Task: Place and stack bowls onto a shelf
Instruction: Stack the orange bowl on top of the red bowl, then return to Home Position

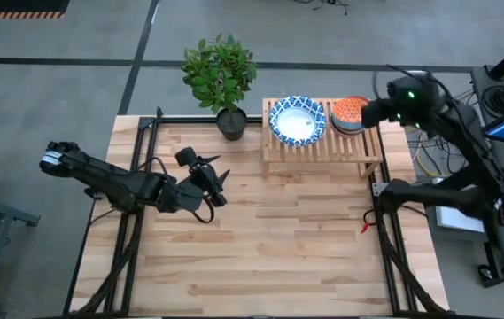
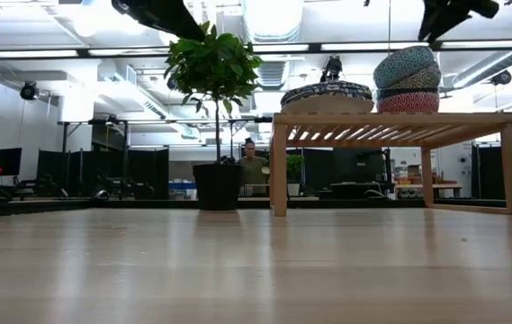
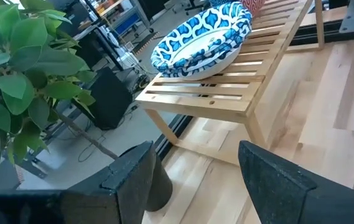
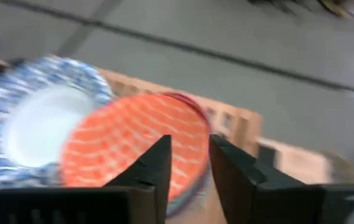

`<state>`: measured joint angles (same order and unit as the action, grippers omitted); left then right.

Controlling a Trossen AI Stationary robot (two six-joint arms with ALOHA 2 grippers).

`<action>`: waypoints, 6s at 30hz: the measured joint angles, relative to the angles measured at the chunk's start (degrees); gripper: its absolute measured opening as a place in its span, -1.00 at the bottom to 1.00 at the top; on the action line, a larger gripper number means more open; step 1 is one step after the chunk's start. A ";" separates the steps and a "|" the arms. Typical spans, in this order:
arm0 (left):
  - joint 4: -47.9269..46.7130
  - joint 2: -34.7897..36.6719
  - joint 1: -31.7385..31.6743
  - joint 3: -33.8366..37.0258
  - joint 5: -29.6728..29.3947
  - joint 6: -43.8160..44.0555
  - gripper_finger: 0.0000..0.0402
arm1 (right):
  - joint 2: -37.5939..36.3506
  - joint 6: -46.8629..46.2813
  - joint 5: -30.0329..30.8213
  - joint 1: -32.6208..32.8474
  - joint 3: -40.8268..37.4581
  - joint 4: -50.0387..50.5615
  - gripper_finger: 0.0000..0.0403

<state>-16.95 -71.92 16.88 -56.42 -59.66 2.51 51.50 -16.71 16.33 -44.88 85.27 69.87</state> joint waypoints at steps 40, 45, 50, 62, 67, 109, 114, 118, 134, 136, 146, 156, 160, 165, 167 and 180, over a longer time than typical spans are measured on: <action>-2.15 1.53 -0.17 0.00 0.23 -0.29 0.05 | -25.93 1.06 -28.79 0.02 -38.20 -39.52 -0.96; -0.60 1.57 -0.17 0.00 0.22 -1.34 0.00 | -23.14 0.44 -31.77 0.00 -42.31 -45.96 -0.96; -0.61 1.57 -0.20 0.00 0.22 -1.34 -0.03 | -20.38 1.25 -31.32 0.00 -42.59 -46.50 -0.96; -0.63 1.57 -0.20 0.00 0.22 -1.36 -0.04 | -19.81 1.73 -25.12 0.02 -42.77 -46.08 -0.96; -0.66 1.55 -0.20 0.00 0.22 -1.36 -0.04 | -19.81 1.03 -21.26 0.02 -42.79 -41.88 -0.96; 6.56 26.64 0.85 22.56 23.13 -4.53 -0.89 | -51.40 1.27 -50.16 0.11 -58.57 -50.01 -0.96; 20.26 37.39 0.66 31.72 29.33 -9.79 -0.96 | -50.49 2.11 -52.70 0.13 -63.40 -56.28 -0.96; 23.25 44.97 0.63 36.88 29.33 -9.75 -0.98 | -50.26 2.50 -55.02 0.13 -67.40 -63.44 -0.96; 23.61 71.19 0.63 47.00 30.73 -12.66 -1.00 | -51.05 3.38 -58.82 0.13 -82.97 -83.15 -0.96; 23.45 72.01 0.59 47.50 30.71 -12.45 -1.00 | -51.05 3.64 -58.88 0.13 -84.39 -84.29 -0.96; 22.44 71.49 0.55 53.72 45.75 -11.29 -1.00 | -50.69 17.22 -61.34 0.37 -84.58 -76.80 -0.96; 19.89 69.73 0.44 55.43 40.39 -5.03 -1.00 | -48.00 20.55 -59.82 0.37 -84.58 -74.09 -0.96; 19.99 69.54 0.42 55.39 37.79 -4.99 -1.00 | -47.08 17.07 -59.60 0.35 -84.54 -74.70 -0.96; 19.98 69.37 0.44 55.39 37.79 -4.99 -1.00 | -47.24 22.45 -59.88 0.37 -84.63 -73.62 -0.96; 19.98 69.40 0.44 55.39 37.79 -4.97 -1.00 | -47.24 22.67 -59.88 0.37 -84.65 -73.60 -0.96; 19.96 69.37 0.43 55.39 37.73 -4.94 -1.00 | -47.29 23.74 -59.84 0.37 -84.67 -73.71 -0.96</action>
<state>3.01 -2.55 17.31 -1.04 -21.93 -2.44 4.21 7.03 -43.51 -44.51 0.60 -3.84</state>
